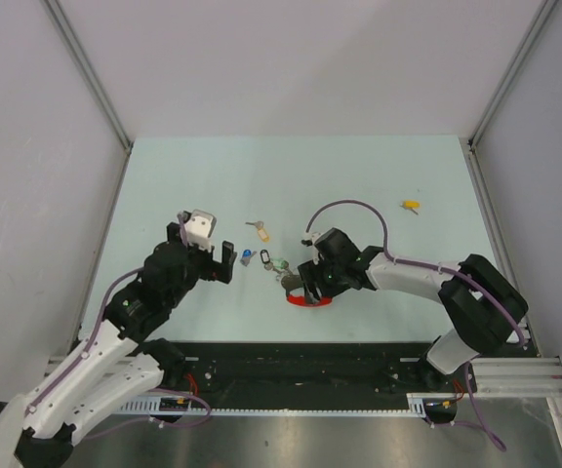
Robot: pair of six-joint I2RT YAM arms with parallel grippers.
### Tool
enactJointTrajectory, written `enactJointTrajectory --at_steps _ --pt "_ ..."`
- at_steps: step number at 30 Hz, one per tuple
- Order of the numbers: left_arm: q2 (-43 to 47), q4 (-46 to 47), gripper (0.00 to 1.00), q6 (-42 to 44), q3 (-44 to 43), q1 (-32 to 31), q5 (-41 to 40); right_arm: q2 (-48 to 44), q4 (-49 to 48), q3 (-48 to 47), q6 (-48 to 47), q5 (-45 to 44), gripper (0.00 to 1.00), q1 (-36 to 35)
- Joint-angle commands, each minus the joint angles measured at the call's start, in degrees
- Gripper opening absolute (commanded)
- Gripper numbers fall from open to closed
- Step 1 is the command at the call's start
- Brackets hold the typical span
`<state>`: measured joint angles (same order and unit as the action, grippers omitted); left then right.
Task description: Put the keys on the keyring
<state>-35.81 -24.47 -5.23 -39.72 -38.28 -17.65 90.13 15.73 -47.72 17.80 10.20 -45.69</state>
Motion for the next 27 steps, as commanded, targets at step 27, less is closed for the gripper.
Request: enactJointTrajectory --at_steps 27 --pt "-40.2 12.6 0.62 33.9 -4.0 -9.6 17.7 -28.2 -18.3 12.4 -6.6 6.9 0.67 14.8"
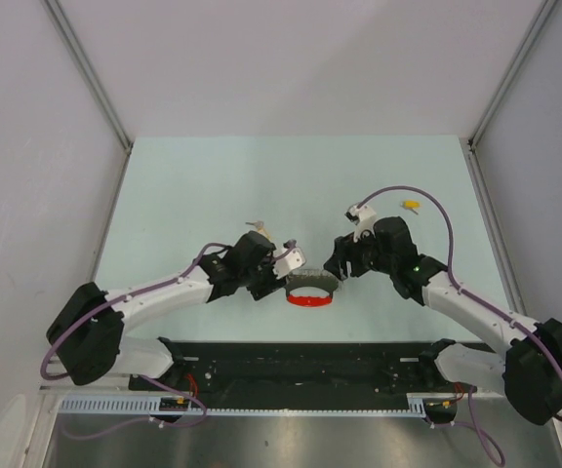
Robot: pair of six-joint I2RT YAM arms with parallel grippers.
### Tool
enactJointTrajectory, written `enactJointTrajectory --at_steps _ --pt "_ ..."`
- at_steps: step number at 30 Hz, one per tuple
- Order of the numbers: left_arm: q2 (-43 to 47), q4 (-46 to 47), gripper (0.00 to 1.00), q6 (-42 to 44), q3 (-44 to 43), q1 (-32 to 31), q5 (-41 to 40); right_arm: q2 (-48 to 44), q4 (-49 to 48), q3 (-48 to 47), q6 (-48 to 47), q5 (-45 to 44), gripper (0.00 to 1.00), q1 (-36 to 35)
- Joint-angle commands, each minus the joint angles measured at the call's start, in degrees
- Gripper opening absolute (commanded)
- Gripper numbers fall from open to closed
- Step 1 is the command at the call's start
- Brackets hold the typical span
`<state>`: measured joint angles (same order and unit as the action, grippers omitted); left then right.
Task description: Put the keys on the keyring
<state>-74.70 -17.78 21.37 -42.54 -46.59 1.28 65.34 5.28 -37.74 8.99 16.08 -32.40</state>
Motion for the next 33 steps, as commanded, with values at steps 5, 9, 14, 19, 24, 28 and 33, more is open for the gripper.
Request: enactJointTrajectory --at_steps 5,9,14,19,24,28,33 --pt "-2.5 8.2 0.5 16.2 0.2 -3.1 -0.2 -6.0 -9.3 4.8 4.2 0.9 0.67 4.0" --pt "-4.0 8.3 0.43 18.4 1.1 -3.1 3.7 -7.9 -9.0 5.7 5.1 0.3 0.67 5.1" --pt "-6.2 8.1 0.4 20.9 0.9 -3.1 7.9 -9.1 -7.9 6.2 5.3 -1.1 0.67 5.4" --pt "-9.9 5.9 0.38 23.3 -1.2 -2.9 9.3 -8.6 -8.1 6.2 5.4 -0.5 0.67 5.3" --pt "-11.3 6.9 0.35 23.8 -1.5 -2.0 9.8 -8.5 -7.8 6.2 5.2 -0.3 0.67 5.3" --pt "-10.8 8.0 0.35 23.9 -1.3 -1.3 9.6 -8.0 -8.2 6.1 5.3 0.4 0.67 5.3" --pt "-9.3 8.9 0.35 24.2 -1.0 -0.9 9.4 -7.8 -8.3 6.1 5.3 0.7 0.67 5.3"
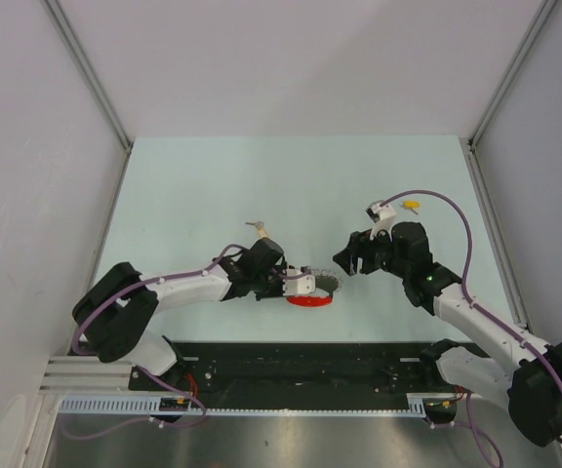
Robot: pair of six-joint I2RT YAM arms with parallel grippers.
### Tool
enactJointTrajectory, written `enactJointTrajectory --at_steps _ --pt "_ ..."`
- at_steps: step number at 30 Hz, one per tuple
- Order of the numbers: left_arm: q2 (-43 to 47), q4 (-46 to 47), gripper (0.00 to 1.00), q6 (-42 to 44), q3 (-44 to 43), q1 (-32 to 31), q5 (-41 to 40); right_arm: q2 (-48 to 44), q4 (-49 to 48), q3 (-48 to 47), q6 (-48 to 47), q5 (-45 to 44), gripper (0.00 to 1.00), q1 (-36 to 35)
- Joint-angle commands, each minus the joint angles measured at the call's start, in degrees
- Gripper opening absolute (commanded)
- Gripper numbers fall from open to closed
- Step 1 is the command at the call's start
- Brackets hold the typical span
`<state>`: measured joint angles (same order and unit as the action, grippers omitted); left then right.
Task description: Put the keys on the keyring
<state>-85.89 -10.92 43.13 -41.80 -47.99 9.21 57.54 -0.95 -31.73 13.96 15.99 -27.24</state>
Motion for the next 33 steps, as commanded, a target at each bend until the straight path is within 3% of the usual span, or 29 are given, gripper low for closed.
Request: enactJointTrajectory --at_steps 1,20,24,33 --pt "2.0 2.2 0.35 2.5 -1.7 0.7 1.3 0.1 -2.0 0.1 0.3 0.8 0.67 0.2" --pt "-0.3 4.1 0.34 2.9 -3.2 1.8 0.6 1.3 -2.7 0.3 0.2 0.7 0.67 -0.4" --pt "-1.4 2.9 0.28 2.9 -4.1 1.8 1.3 1.4 -2.6 0.2 0.1 0.7 0.67 -0.6" --pt "-1.8 0.9 0.27 2.8 -4.3 1.8 1.7 1.6 -2.7 0.1 0.0 0.7 0.67 -0.7"
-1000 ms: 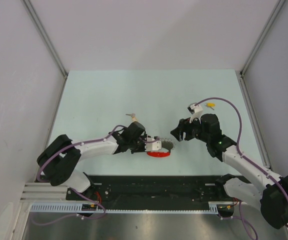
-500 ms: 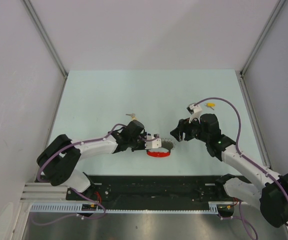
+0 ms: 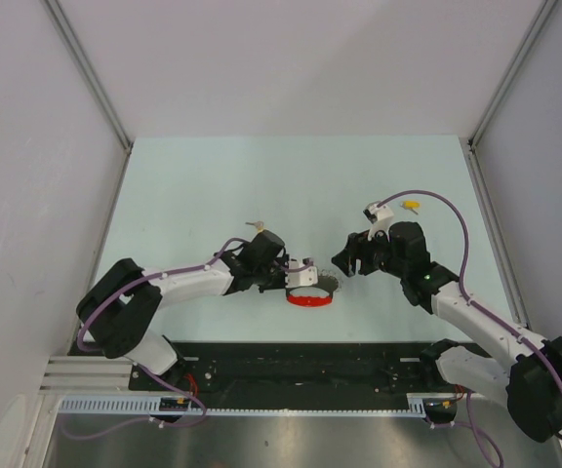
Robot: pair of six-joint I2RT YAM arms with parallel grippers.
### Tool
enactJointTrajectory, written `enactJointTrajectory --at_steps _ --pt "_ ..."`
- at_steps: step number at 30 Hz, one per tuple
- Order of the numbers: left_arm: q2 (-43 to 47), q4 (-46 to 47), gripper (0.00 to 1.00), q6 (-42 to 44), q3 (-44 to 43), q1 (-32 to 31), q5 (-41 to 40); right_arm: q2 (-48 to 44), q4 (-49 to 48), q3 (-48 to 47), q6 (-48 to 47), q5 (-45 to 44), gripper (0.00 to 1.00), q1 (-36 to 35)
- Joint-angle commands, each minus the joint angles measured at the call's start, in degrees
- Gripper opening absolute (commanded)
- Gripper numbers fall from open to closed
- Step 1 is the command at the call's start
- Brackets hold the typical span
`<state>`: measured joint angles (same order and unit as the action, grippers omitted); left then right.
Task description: Put the keys on the keyring
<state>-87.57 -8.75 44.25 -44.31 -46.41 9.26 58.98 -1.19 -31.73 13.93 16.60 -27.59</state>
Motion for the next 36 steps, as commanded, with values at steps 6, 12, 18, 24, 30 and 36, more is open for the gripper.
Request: enactJointTrajectory --at_steps 6,12,18,24,30,36 --pt "-0.5 -2.0 0.27 1.9 -1.6 0.3 1.3 0.3 -2.4 0.2 -0.1 -0.1 0.68 -0.4" --pt "-1.1 -2.3 0.27 2.0 -1.8 0.3 0.8 0.3 -2.4 0.2 -0.1 -0.3 0.68 -0.6" --pt "-1.1 -2.3 0.28 1.9 -1.6 0.1 -0.1 0.3 -2.4 0.2 -0.2 -0.3 0.67 -0.6" --pt "-0.6 -1.8 0.31 1.8 -0.4 -0.2 -1.2 0.2 -2.4 0.2 -0.1 -0.3 0.68 -0.7" --pt "-0.3 -1.4 0.34 1.7 0.3 -0.5 -2.2 0.2 -2.3 0.2 -0.1 -0.2 0.68 -0.8" --pt "0.1 -1.5 0.36 1.7 0.9 -0.6 -2.2 0.0 -2.3 0.3 -0.3 -0.3 0.68 -0.9"
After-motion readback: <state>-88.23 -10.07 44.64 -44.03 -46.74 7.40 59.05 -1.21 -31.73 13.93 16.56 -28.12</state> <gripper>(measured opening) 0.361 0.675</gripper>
